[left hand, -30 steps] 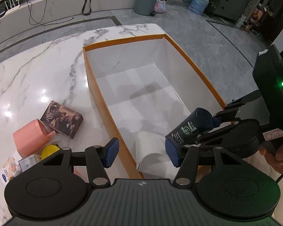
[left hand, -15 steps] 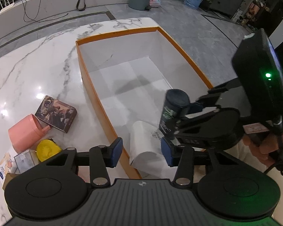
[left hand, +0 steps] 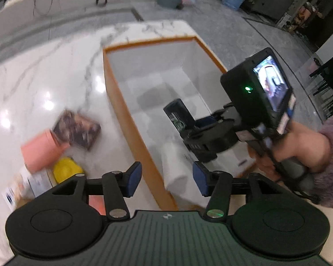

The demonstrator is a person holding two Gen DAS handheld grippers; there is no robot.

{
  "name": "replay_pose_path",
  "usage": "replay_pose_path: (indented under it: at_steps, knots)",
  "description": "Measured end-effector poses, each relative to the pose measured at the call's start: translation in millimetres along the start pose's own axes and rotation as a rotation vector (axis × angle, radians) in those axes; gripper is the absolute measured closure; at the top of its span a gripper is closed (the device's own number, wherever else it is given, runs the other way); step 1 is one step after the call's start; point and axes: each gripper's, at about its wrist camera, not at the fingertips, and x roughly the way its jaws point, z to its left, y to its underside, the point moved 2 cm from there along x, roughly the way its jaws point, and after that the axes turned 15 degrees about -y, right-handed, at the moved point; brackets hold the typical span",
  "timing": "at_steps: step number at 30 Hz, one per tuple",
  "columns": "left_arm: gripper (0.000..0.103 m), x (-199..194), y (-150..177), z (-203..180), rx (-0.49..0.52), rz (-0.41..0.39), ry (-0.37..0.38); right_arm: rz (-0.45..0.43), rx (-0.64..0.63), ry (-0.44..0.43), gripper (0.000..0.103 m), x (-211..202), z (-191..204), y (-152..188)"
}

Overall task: Organize rigid objects
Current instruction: 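Lower the black spray can beside the white box and open the right tool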

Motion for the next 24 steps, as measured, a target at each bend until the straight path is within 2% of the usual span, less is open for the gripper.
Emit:
replay_pose_path:
  at_steps: [4,7,12,17,20,24]
  knots:
    - [0.041,8.5,4.8,-5.7,-0.035,0.097,0.083,0.024,0.026,-0.029,0.071,3.7,-11.3,8.6]
    - [0.044,19.0,5.5,-13.4,-0.040,0.118,0.075,0.050,0.067,-0.053,0.071,6.9,-20.1,14.7]
    - [0.047,19.3,-8.3,-18.9,-0.052,0.062,0.112,0.057,0.099,-0.054,0.071,7.8,-27.4,17.7]
    - [0.052,22.6,-28.7,-13.8,-0.094,-0.032,0.104,0.008,0.154,-0.068,0.072,2.4,-38.6,8.8]
    - [0.056,27.6,-42.9,-10.8,-0.134,-0.065,0.127,-0.013,0.173,-0.082,0.072,3.1,-37.8,7.7]
    - [0.057,26.2,-61.5,-19.3,-0.106,-0.162,0.066,-0.048,0.191,-0.096,0.072,3.7,-36.9,0.7]
